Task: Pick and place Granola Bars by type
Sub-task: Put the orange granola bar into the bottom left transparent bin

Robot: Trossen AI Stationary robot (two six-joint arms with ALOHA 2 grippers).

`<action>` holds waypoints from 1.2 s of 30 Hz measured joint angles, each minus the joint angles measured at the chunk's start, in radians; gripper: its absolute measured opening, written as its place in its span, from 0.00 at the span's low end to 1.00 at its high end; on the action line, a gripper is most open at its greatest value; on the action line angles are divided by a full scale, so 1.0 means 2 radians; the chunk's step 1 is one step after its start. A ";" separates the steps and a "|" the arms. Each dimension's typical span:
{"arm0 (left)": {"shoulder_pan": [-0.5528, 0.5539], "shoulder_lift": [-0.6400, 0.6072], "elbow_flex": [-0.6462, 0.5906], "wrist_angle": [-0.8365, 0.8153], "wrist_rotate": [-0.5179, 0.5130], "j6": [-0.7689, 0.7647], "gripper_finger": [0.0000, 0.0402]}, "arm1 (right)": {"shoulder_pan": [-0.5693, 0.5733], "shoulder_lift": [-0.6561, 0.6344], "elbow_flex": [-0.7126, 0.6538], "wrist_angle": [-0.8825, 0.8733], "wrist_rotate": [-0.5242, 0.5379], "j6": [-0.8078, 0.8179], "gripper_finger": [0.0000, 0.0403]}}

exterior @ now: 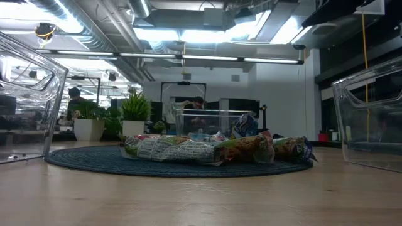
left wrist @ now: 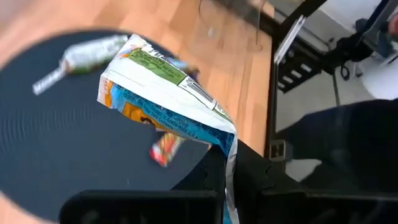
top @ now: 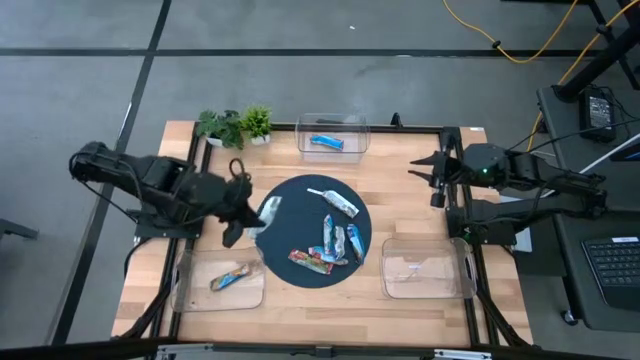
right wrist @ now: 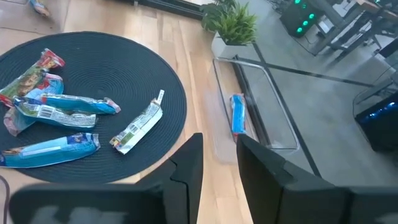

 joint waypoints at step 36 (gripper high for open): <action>-0.334 0.184 0.000 -0.218 -0.100 -0.485 0.01 | 0.000 0.002 0.000 0.001 0.000 -0.015 0.25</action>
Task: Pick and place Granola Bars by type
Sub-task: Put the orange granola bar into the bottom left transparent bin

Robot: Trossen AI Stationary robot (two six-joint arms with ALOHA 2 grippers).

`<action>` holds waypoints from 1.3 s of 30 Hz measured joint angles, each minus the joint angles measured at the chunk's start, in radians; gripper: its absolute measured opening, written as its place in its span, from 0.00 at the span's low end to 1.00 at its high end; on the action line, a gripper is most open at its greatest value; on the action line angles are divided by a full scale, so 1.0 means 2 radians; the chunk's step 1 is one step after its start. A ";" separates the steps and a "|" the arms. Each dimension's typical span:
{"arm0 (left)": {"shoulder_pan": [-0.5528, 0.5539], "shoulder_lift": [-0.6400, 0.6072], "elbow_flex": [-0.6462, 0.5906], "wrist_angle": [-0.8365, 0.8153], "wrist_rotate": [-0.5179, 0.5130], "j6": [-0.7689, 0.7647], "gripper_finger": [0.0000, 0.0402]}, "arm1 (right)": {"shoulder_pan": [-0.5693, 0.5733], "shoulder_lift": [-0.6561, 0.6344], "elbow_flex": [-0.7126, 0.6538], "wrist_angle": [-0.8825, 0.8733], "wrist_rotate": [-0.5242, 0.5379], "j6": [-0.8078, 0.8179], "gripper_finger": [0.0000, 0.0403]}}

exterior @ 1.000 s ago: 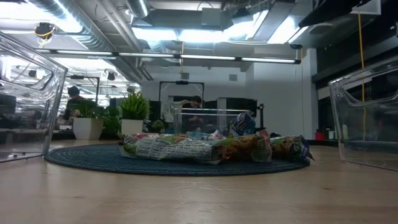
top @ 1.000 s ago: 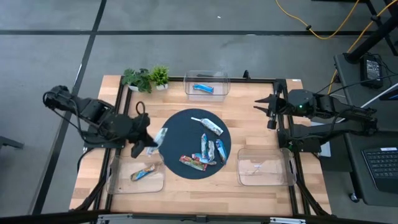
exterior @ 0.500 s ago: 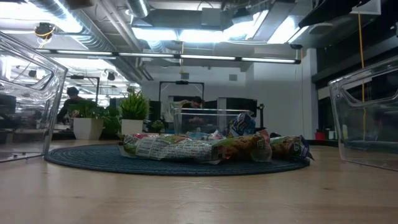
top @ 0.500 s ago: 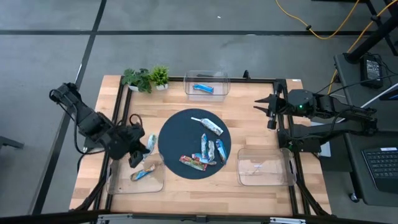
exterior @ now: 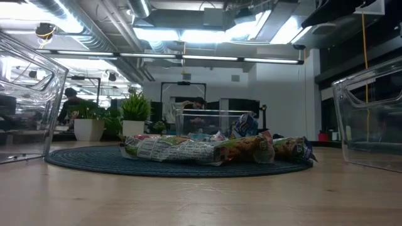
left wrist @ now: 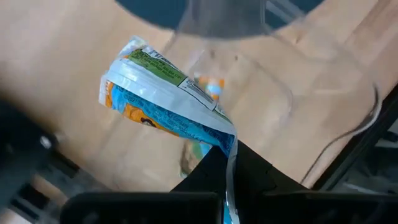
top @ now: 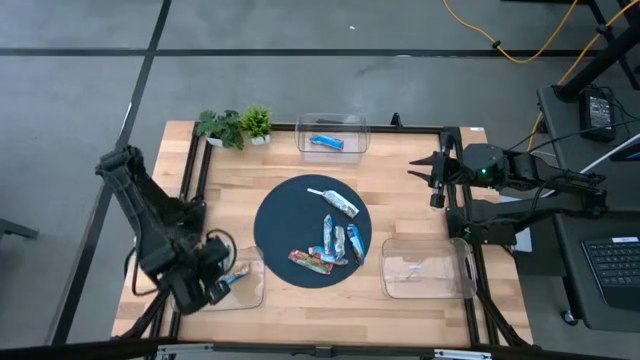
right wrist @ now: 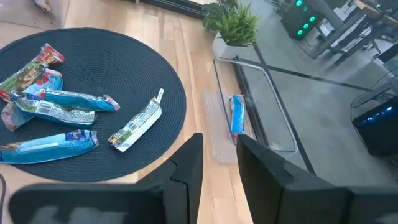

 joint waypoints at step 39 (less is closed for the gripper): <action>0.038 0.092 -0.030 0.137 0.025 0.153 0.01 | 0.000 0.027 0.000 0.011 0.000 -0.007 0.25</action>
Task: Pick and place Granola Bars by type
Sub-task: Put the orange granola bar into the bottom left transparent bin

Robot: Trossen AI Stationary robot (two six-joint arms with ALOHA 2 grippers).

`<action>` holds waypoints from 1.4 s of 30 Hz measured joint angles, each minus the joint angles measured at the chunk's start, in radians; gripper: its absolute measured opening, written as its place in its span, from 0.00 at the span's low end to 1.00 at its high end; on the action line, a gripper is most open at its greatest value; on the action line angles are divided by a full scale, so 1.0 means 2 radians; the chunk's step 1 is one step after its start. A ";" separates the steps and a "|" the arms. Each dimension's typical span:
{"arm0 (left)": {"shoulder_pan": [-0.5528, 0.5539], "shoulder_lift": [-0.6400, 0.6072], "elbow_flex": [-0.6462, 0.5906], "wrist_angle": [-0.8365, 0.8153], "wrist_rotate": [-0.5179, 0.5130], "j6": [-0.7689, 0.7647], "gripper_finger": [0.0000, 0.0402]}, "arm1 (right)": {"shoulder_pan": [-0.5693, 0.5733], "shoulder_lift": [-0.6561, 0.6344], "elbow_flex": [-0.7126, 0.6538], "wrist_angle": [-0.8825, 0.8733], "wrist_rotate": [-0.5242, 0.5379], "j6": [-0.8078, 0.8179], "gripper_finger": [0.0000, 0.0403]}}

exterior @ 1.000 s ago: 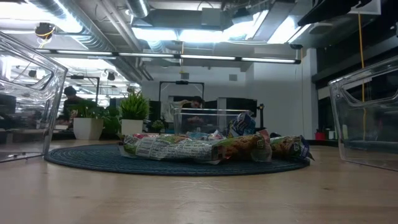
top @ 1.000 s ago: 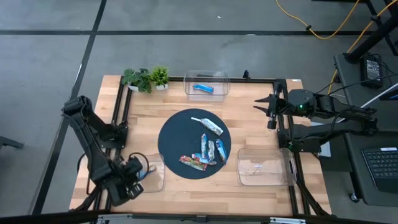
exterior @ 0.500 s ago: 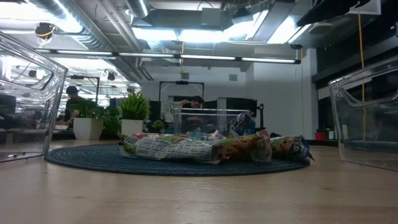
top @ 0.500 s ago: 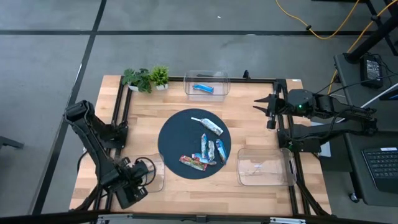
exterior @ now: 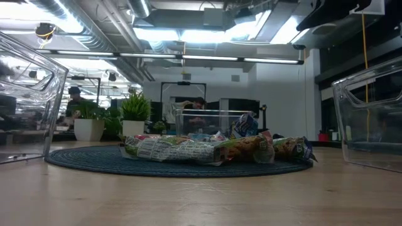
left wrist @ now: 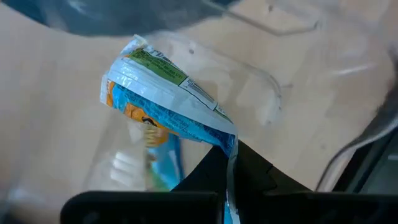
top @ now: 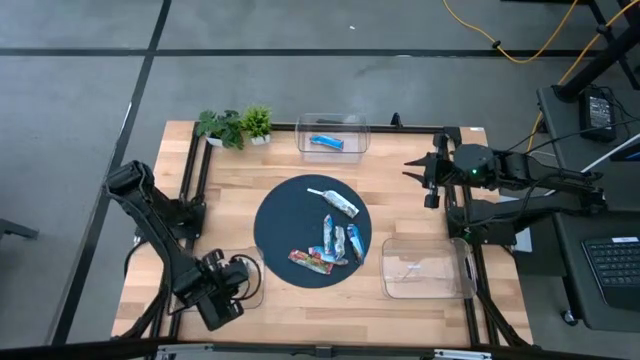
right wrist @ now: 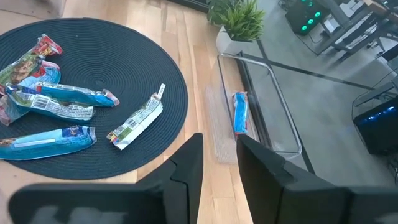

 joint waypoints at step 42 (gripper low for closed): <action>0.068 -0.052 -0.114 0.149 0.085 0.055 0.29 | 0.000 -0.001 0.000 0.000 0.000 -0.002 0.25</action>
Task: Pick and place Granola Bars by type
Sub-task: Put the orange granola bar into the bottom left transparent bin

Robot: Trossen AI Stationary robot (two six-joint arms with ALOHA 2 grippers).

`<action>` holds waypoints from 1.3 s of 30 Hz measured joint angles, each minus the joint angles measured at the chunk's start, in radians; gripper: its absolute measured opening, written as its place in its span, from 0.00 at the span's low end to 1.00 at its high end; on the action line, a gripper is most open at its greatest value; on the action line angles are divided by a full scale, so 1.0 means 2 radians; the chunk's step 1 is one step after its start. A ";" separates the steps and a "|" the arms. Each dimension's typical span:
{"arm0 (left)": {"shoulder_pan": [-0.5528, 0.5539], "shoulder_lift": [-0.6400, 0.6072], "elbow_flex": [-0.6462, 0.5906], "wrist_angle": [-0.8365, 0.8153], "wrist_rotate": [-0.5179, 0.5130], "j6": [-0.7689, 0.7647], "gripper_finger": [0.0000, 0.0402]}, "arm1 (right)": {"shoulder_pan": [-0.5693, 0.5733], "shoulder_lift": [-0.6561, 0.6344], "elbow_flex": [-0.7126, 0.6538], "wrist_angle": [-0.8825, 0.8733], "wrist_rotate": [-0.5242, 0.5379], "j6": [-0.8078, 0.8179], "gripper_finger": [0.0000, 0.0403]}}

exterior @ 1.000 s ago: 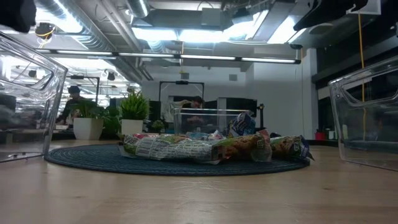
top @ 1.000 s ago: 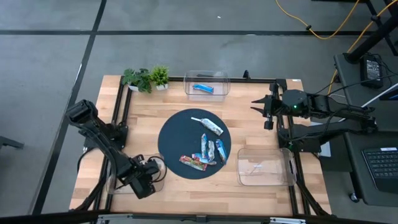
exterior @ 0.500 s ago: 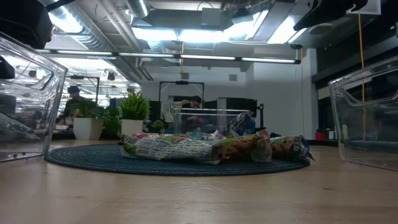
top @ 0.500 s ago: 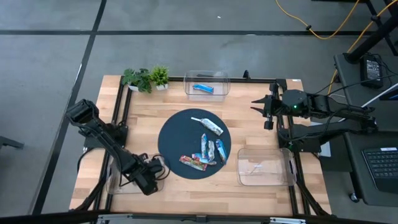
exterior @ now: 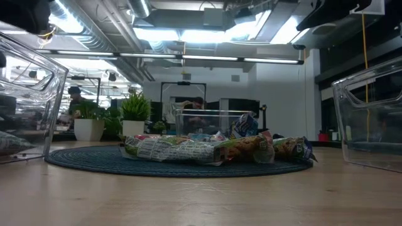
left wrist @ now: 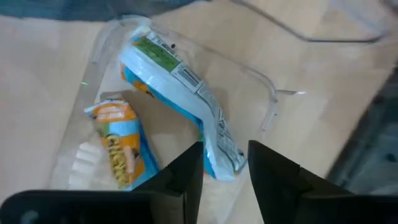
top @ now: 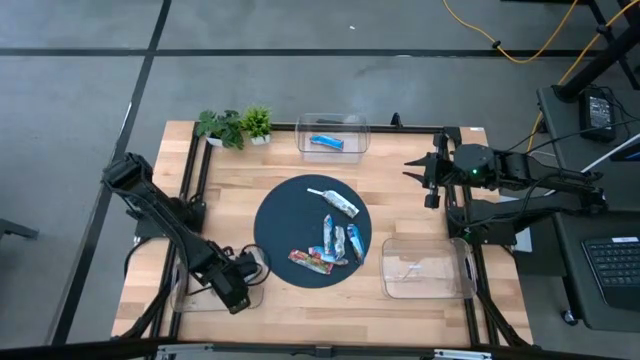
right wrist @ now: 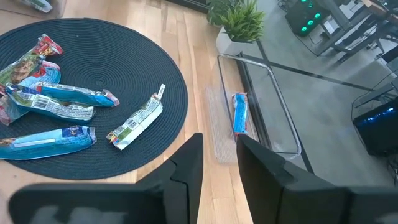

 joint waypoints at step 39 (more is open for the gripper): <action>0.226 -0.077 0.121 -0.067 -0.242 0.357 0.22 | -0.026 0.211 0.048 0.040 -0.093 0.165 0.48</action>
